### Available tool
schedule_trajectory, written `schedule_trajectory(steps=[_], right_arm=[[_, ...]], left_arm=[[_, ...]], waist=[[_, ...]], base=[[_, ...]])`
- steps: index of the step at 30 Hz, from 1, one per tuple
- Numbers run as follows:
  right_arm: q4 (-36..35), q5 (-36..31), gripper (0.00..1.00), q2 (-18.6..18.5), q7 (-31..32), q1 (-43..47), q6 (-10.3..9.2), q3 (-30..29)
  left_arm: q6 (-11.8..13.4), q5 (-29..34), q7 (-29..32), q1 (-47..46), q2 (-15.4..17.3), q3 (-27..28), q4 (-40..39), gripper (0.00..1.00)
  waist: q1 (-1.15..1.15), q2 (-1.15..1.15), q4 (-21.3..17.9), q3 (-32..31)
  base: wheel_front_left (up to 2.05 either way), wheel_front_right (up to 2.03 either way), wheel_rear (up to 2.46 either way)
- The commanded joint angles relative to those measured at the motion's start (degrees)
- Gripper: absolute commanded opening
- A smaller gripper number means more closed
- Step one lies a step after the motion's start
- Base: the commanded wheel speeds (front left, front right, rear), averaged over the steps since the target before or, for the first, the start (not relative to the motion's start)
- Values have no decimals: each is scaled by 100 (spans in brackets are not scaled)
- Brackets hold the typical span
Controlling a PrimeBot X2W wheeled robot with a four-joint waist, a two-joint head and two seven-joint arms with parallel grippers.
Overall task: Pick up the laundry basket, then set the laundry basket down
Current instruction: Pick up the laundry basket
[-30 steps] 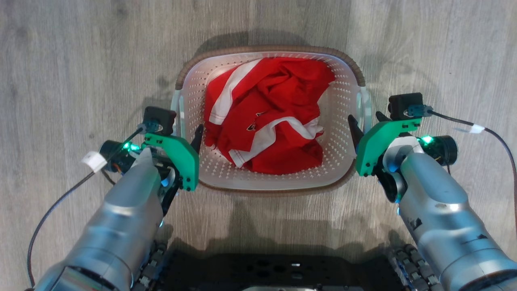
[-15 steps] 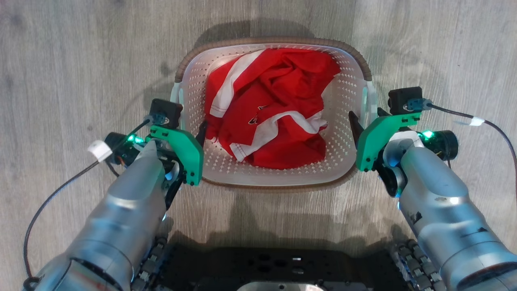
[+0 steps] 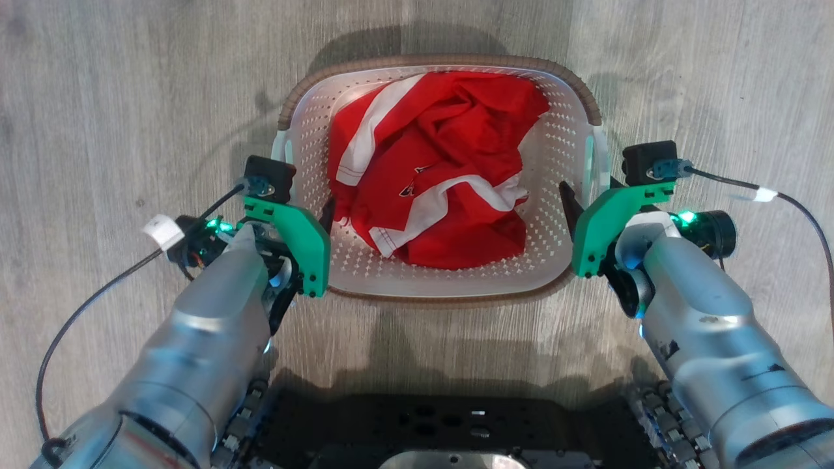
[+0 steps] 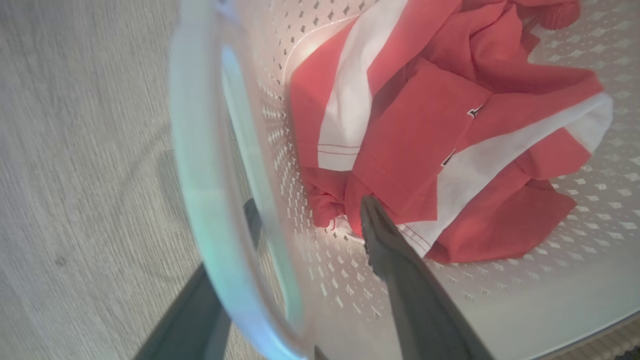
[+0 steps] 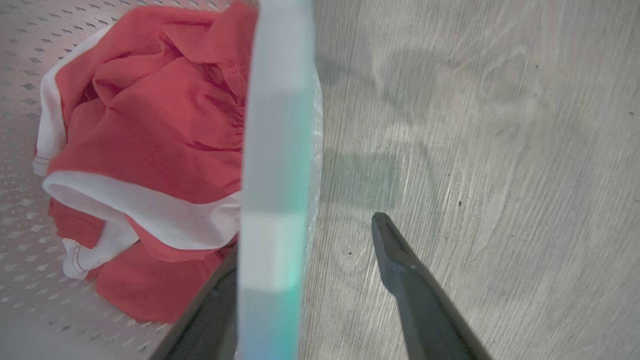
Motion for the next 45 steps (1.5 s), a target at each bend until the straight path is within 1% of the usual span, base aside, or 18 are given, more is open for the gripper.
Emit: schedule_trajectory(steps=[1, 2, 3, 4, 18, 26, 37, 40, 45], right_arm=[[-47, 71, 100, 102, -19, 183, 40, 138], [-53, 98, 100, 102, -8, 185, 40, 158], [-67, 140, 47, 102, -5, 187, 40, 171], [-79, 179, 0, 102, -7, 186, 40, 181], [10, 343, 0, 102, 52, 107, 40, 292], [-77, 593, 0, 102, 229, 152, 40, 487], [-354, 1115, 0, 102, 985, 131, 40, 1045], [-424, 1256, 0, 102, 1248, 112, 40, 1198], [-519, 1458, 0, 67, 1716, 132, 40, 1477]], left_arm=[[30, -93, 17, 68, 128, 24, 7, 100], [26, -163, 21, 70, 128, 30, -3, 97], [22, -219, 19, 68, 128, 22, -17, 44], [6, -254, 43, 66, 128, -14, -32, 0], [-94, -613, 65, 8, 128, -422, -45, 0], [-173, -644, 96, 11, 128, -753, 55, 0], [-234, -615, 390, 74, 131, -1252, 125, 0], [-235, -690, 538, 127, 205, -1415, -23, 0], [-236, -889, 789, 223, 420, -1714, -338, 0]], waist=[[0, 0, 6, 5], [0, 0, 8, 8], [0, 0, 11, 12], [0, 0, 13, 17], [0, 0, 45, 34], [0, 0, -22, -152], [0, 0, -172, -665], [0, 0, -190, -860], [0, 0, -213, -1239]], base=[[0, 0, 0], [0, 0, 0], [0, 0, 0], [0, 0, 0], [0, 0, 0], [0, 0, 0], [0, 0, 0], [0, 0, 0], [0, 0, 0]])
